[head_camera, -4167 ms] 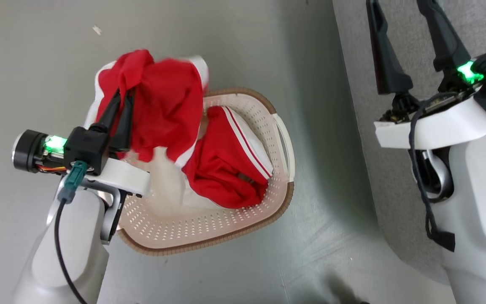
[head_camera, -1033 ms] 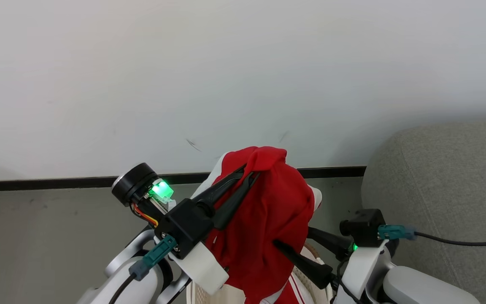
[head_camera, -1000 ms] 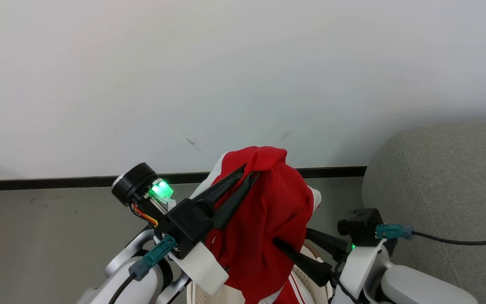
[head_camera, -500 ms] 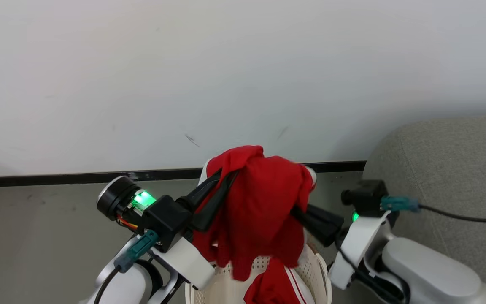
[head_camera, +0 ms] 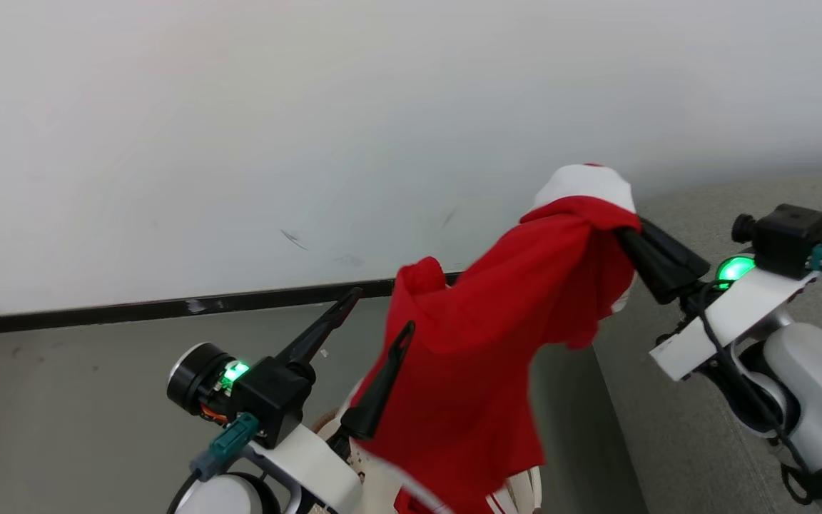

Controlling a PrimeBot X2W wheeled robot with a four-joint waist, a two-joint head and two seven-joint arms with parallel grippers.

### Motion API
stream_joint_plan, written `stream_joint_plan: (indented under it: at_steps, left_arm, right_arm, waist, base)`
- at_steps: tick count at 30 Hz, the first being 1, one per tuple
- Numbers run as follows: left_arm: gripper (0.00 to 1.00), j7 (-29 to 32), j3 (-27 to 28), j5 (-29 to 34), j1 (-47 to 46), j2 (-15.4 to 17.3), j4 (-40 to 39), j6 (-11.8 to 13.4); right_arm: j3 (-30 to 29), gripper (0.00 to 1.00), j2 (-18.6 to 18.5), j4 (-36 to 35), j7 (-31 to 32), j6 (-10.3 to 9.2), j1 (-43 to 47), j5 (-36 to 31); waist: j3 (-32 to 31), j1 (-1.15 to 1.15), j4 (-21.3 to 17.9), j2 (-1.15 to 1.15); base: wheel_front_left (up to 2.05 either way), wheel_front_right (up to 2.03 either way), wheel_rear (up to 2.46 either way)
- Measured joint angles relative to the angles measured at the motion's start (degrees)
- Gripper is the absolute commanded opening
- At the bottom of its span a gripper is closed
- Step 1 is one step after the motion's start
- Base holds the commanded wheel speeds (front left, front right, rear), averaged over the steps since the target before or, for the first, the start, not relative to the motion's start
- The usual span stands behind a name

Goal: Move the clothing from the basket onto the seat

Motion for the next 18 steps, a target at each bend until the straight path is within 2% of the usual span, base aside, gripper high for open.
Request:
stream_joint_plan:
  at_steps: [6, 18]
  left_arm:
    - [1.0, -1.78, -1.62, -0.76, 0.52, -1.6, 0.59, -0.03]
    - [1.0, -4.47, -6.01, -2.07, 1.79, -3.24, 1.98, -1.34]
  right_arm:
    - [-8.08, 0.0, -2.27, -1.96, -0.05, 0.0, 1.87, -2.78]
    - [-20.67, 0.0, -3.37, -5.54, -0.26, 0.0, 11.7, -6.79]
  waist:
    - [-0.03, 0.0, -1.8, 0.0]
    - [-0.38, 0.0, -6.19, 0.0]
  base:
    - [0.0, 0.0, 0.0]
    - [0.0, 0.0, 0.0]
